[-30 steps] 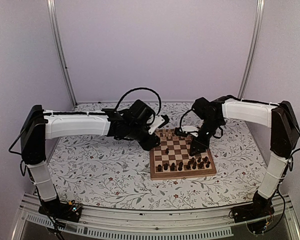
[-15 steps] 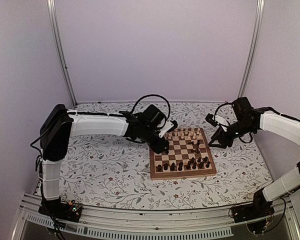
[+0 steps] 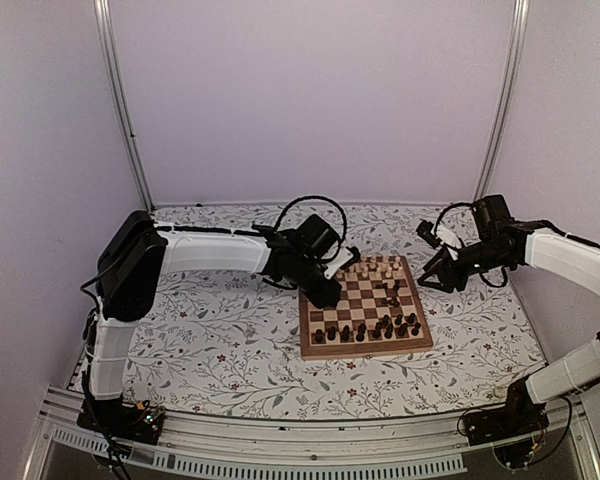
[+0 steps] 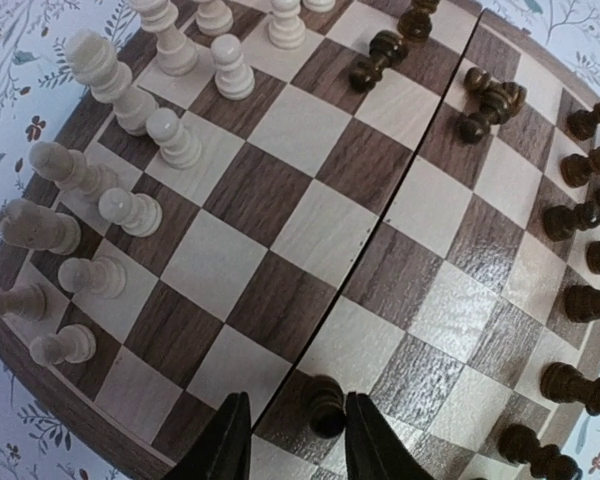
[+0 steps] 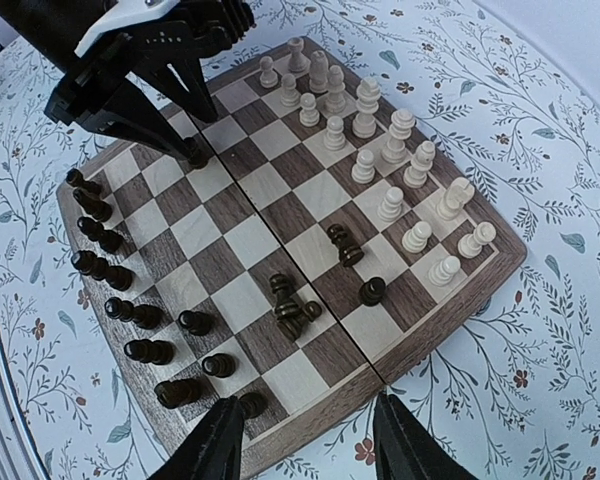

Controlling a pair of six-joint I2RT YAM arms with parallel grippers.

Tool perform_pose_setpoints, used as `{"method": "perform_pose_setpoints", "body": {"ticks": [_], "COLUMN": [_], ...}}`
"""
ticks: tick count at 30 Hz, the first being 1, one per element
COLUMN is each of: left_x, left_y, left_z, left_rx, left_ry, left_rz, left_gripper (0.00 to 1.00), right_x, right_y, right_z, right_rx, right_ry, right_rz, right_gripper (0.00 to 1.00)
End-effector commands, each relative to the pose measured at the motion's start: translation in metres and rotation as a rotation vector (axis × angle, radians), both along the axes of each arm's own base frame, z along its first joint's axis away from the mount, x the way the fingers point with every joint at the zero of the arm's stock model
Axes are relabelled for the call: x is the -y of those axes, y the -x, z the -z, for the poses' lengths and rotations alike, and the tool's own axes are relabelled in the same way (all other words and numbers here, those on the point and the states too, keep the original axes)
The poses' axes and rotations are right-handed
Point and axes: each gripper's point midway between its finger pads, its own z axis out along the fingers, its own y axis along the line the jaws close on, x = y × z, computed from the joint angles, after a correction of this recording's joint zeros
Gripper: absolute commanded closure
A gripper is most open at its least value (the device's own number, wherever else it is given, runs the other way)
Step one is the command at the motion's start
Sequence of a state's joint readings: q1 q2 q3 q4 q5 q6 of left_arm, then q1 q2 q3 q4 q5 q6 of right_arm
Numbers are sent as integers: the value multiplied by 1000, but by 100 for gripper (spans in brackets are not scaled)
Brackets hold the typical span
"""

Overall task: Set up the chess pieces on the board
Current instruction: Pick up the chess piece from the chessboard.

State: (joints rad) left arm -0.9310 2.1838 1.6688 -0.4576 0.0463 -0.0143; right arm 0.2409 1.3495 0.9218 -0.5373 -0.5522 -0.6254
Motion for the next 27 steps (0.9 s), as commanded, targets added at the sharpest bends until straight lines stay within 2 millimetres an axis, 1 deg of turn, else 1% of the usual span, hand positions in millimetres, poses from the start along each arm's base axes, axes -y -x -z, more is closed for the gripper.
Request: {"method": "perform_pose_setpoints", "body": {"ticks": [1,5,9,11,13,17,19,21,24,27], "left_x": [-2,0,1,2,7,28,44,57,68,72], "left_y": [-4,-2,1,3,6,23,41,53,63,67], "left_z": [2,3,5,3,-5,-28,-37,-43,-41,-33], "left_rx": [1,-14,-28,-37,-42,-37,-27,-35,-51,-70], "left_ry": [-17,-12,-13,-8,13,86,113,138,132,107], "left_rz": [-3,11,20,24,32,103,184,238,279,295], "left_gripper": [69,80,85,89,91,92,92,92,92,92], "right_x": [0,1,1,1,2,2,2,2,3,3], "right_y": [-2,-2,-3,-3,-3,-3,-4,-4,-4,-4], "right_z": [3,6,10,11,12,14,16,17,19,20], "right_rx": [2,-5,-13,-15,-18,-21,-24,-28,-34,-38], "right_ry": [-8,0,7,9,12,15,18,21,23,26], "right_rz": [2,5,7,6,7,7,7,7,9,10], "right_gripper": [53,53,53,53,53,53,53,53,53,53]}}
